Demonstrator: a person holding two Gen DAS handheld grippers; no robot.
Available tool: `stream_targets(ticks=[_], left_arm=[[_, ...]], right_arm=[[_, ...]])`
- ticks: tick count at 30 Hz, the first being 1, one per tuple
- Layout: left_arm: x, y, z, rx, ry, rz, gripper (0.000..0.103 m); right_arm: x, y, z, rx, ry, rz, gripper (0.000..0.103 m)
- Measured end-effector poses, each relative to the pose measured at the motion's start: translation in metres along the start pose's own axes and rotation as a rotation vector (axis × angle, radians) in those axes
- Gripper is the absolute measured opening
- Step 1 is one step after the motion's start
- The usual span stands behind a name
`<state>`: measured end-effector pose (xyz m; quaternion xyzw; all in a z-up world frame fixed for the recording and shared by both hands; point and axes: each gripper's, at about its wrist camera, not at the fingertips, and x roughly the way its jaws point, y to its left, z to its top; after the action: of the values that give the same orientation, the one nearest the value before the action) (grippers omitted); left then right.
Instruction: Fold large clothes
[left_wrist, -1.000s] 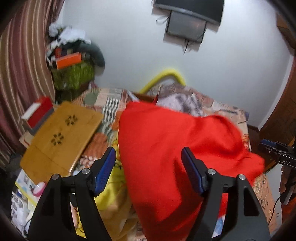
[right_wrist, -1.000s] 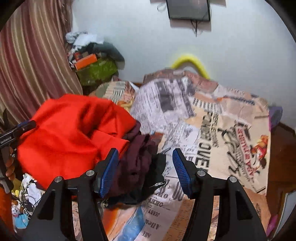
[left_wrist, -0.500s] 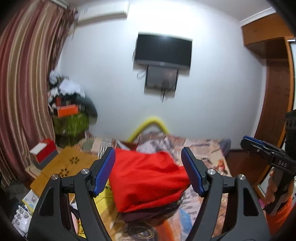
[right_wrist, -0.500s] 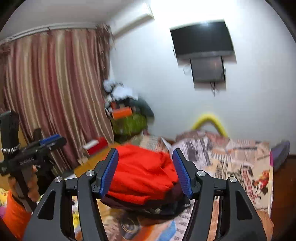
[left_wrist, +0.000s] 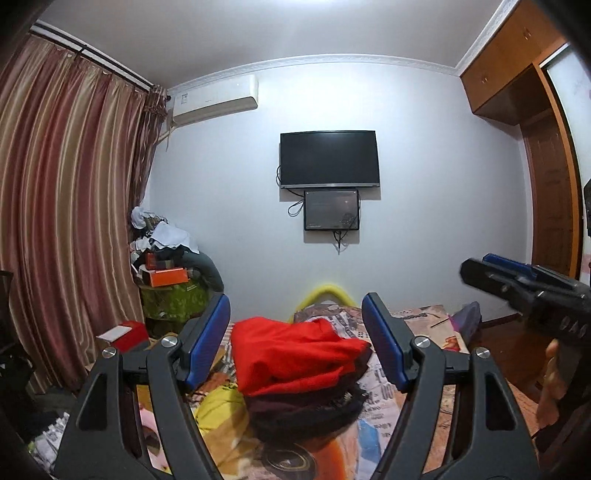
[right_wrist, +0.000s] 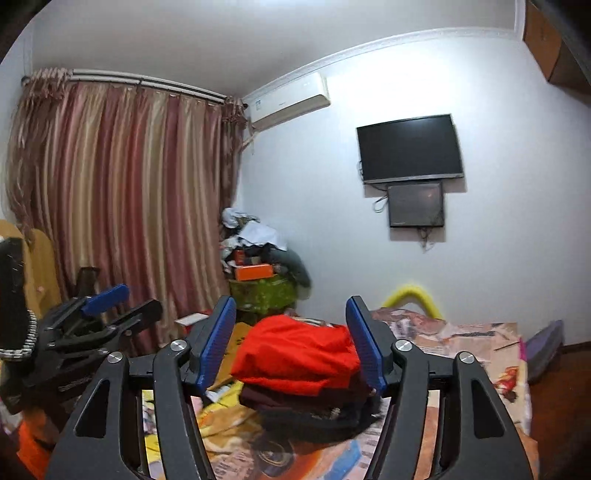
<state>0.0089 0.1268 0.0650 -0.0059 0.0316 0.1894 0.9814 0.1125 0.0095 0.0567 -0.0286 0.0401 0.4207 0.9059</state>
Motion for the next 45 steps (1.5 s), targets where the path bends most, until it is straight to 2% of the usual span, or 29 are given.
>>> stream_targets(ticks=[3,5,8,12,38,45], left_arm=[[-0.010,-0.002,-0.004,-0.022,-0.001,-0.005,0.075],[-0.016,-0.003,-0.007,-0.034,-0.007,-0.001,0.087],[-0.020,-0.005,-0.010,-0.043,-0.003,0.014,0.092],[-0.024,-0.008,-0.015,-0.048,0.006,0.028,0.098],[-0.017,-0.014,-0.032,-0.048,0.032,0.035,0.102],[-0.013,-0.013,-0.031,-0.057,0.046,0.015,0.102]], right_arm=[[-0.009,0.002,-0.005,-0.008,-0.011,-0.051,0.077],[-0.014,-0.001,-0.006,0.008,-0.013,-0.066,0.085],[-0.019,-0.007,-0.008,0.034,-0.018,-0.088,0.102],[-0.020,-0.008,-0.010,0.036,-0.004,-0.101,0.103],[-0.029,-0.009,-0.021,0.051,0.033,-0.101,0.103],[-0.028,-0.007,-0.023,0.057,0.045,-0.102,0.103]])
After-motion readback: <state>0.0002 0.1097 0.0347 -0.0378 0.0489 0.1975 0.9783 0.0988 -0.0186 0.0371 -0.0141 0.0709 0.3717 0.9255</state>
